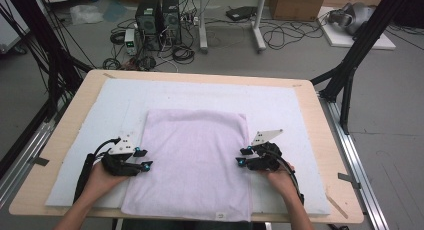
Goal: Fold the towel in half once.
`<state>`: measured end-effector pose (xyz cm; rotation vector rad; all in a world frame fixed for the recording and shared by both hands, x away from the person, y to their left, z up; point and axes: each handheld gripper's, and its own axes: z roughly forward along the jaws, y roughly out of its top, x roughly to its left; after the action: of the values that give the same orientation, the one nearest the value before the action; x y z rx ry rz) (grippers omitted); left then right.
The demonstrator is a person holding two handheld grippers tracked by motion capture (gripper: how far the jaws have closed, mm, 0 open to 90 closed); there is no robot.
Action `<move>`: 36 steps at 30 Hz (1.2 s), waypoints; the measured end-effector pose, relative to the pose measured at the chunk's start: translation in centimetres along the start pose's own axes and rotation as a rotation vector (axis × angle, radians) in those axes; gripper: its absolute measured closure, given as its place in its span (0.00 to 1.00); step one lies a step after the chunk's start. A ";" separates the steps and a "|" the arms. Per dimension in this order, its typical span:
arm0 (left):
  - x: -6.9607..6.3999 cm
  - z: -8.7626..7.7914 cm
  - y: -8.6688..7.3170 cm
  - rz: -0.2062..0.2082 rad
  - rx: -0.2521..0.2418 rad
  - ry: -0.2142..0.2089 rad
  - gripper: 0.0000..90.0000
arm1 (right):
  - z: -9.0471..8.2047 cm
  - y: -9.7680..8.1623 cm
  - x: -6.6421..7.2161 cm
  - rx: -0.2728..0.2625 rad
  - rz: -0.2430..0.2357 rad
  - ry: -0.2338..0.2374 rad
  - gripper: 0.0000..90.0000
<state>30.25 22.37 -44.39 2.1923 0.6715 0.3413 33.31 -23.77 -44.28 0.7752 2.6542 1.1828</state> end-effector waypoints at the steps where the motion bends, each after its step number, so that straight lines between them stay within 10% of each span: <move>1: 0.1 0.0 0.0 0.002 -0.001 -0.003 0.57 | 0.0 0.0 0.0 -0.003 0.001 -0.002 0.63; 21: 4.2 -1.0 3.3 -0.126 -0.118 0.068 0.47 | -0.5 2.5 -3.2 -0.104 0.123 -0.040 0.29; 36: 6.2 -1.1 5.9 -0.138 -0.147 0.091 0.47 | -1.5 5.3 -3.9 -0.111 0.068 -0.073 0.29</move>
<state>36.91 23.36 -39.04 1.9892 0.8171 0.4075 38.30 -23.77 -39.73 0.8785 2.4988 1.2800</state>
